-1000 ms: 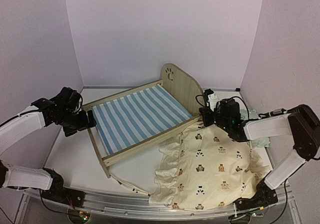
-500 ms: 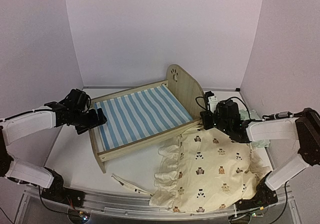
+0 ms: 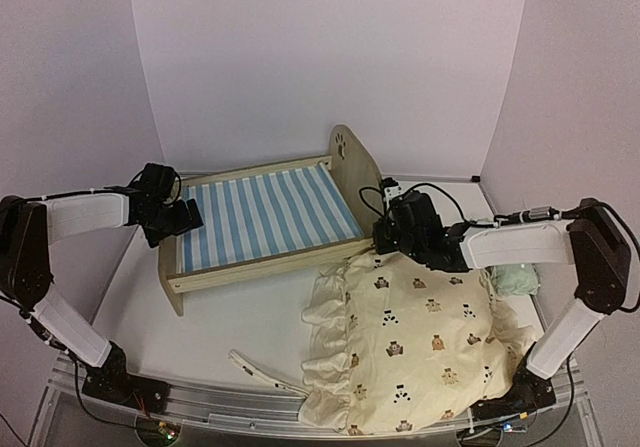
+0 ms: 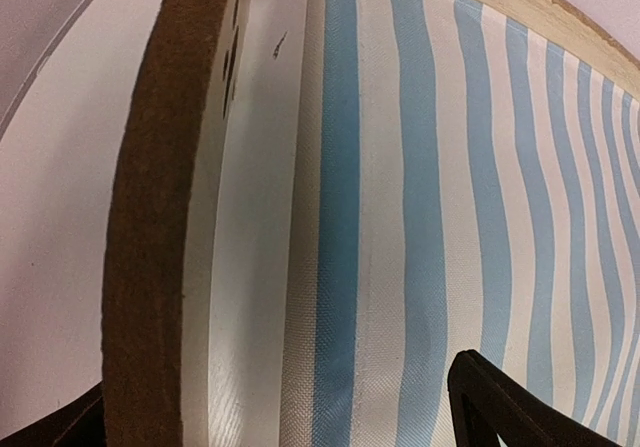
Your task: Set up the pet bed
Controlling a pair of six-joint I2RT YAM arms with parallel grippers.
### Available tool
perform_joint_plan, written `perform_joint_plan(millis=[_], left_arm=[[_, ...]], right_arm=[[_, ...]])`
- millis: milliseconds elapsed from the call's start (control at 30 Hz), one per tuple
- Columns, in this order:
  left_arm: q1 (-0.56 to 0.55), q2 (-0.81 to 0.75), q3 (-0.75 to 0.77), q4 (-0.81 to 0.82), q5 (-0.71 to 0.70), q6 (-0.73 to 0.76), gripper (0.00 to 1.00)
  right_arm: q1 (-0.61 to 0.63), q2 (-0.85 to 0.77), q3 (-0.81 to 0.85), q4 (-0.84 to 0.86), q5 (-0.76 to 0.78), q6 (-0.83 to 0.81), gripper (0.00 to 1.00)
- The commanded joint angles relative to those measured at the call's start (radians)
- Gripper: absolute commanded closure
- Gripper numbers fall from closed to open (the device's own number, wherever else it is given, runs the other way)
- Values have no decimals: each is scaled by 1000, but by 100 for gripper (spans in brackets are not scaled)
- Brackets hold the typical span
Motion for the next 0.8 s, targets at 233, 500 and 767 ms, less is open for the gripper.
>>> perform_joint_plan(millis=[233, 500, 767], left_arm=[[44, 28, 58, 46, 42, 62, 1], [44, -41, 49, -6, 1, 79, 0], [44, -124, 163, -130, -73, 76, 0]], right_arm=[[31, 40, 58, -201, 89, -6, 74], [31, -29, 71, -301, 79, -25, 18], [31, -190, 87, -400, 51, -21, 2]])
